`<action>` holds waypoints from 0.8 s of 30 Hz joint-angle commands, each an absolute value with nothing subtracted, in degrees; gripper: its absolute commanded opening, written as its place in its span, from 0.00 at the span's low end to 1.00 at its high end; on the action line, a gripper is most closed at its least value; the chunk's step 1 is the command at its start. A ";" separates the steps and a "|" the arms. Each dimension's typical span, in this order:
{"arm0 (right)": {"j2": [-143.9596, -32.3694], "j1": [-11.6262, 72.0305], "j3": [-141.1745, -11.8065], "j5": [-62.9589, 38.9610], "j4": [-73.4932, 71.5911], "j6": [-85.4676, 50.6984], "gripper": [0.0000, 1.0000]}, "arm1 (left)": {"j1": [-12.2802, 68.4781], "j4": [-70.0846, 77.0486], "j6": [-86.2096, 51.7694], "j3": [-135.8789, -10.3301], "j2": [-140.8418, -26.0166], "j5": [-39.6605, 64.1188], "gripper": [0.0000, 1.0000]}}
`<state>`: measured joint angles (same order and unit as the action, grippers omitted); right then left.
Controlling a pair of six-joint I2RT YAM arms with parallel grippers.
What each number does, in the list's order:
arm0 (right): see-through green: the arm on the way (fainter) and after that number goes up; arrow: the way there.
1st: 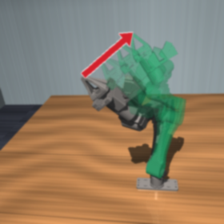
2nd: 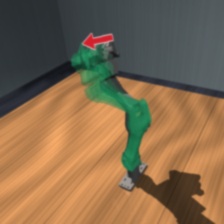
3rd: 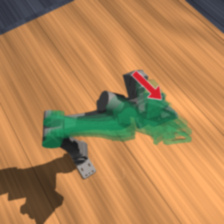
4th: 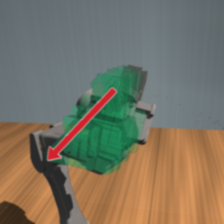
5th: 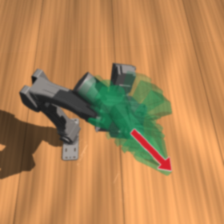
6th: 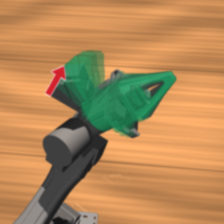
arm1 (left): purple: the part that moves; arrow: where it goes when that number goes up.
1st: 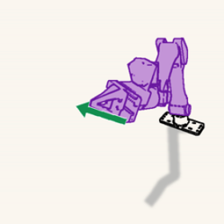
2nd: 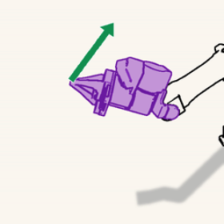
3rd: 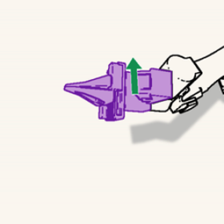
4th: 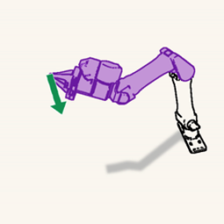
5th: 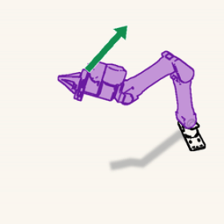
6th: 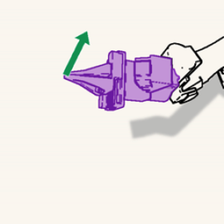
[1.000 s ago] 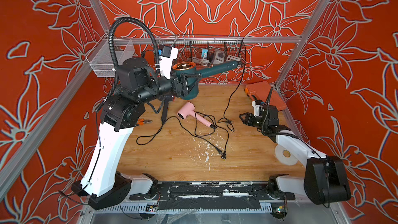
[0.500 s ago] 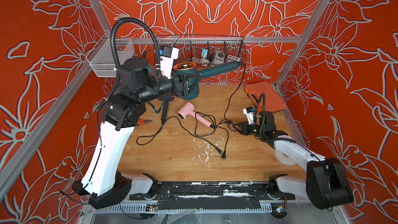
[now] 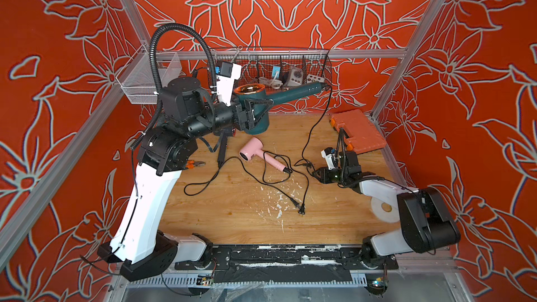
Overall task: Wrap the cord around the hair dryer
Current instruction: Adjust the power cord.
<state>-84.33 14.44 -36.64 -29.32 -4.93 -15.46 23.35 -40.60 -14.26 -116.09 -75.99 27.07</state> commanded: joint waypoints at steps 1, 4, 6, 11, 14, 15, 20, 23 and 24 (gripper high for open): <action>-86.24 14.52 -39.34 -27.07 -9.02 -15.89 0.36 | 23.64 -35.60 -14.33 -117.43 -75.16 27.61 0.00; -87.43 14.56 -40.54 -27.07 -9.80 -16.00 0.30 | 23.64 -35.77 -13.97 -117.38 -74.99 27.25 0.00; -87.40 14.52 -41.35 -26.79 -9.37 -16.04 0.10 | 23.64 -36.03 -13.59 -117.42 -74.97 26.96 0.00; -80.00 13.94 -44.53 -16.22 -0.53 -15.09 0.00 | 23.60 -37.91 -10.30 -117.52 -74.84 23.50 0.00; -74.39 12.92 -49.94 -4.84 9.91 -14.11 0.00 | 23.31 -38.80 -6.94 -117.51 -74.91 19.12 0.00; -72.71 12.37 -52.00 -1.72 12.89 -14.07 0.00 | 22.98 -38.85 -6.06 -117.38 -75.01 18.08 0.00; -66.34 8.97 -60.10 3.77 22.37 -15.35 0.00 | 19.04 -38.25 -3.97 -117.81 -75.46 14.88 0.00; -63.95 8.02 -62.89 4.54 26.99 -17.63 0.00 | 14.99 -37.90 -4.09 -119.42 -75.52 14.85 0.00; -62.98 7.77 -63.02 4.71 28.24 -18.89 0.00 | 13.63 -37.80 -4.22 -120.22 -75.46 14.94 0.00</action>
